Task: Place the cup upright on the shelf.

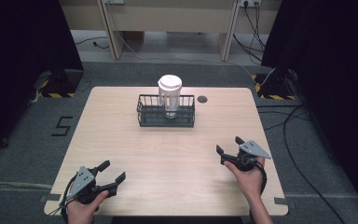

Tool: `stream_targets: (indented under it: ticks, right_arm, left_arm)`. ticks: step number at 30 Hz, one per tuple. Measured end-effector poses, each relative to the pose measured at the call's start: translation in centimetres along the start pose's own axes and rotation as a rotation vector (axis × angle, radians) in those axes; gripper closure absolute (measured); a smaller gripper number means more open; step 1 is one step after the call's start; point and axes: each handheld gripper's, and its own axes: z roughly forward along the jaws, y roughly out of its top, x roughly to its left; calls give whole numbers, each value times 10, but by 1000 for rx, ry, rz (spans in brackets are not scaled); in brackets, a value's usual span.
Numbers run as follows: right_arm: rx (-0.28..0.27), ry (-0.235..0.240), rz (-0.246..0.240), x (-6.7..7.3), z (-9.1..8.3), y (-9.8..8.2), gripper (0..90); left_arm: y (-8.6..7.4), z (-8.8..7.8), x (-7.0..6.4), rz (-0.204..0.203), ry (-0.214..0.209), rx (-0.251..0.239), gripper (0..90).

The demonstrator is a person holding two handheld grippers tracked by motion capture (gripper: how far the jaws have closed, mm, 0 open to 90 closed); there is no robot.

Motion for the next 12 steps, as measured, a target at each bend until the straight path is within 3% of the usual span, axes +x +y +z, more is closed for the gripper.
stream_targets:
  ticks: [12]
  right_arm:
    - [-11, 8, 2, 2, -2, -3, 124]
  left_arm:
    - [0, 1, 0, 6, 0, 5, 196]
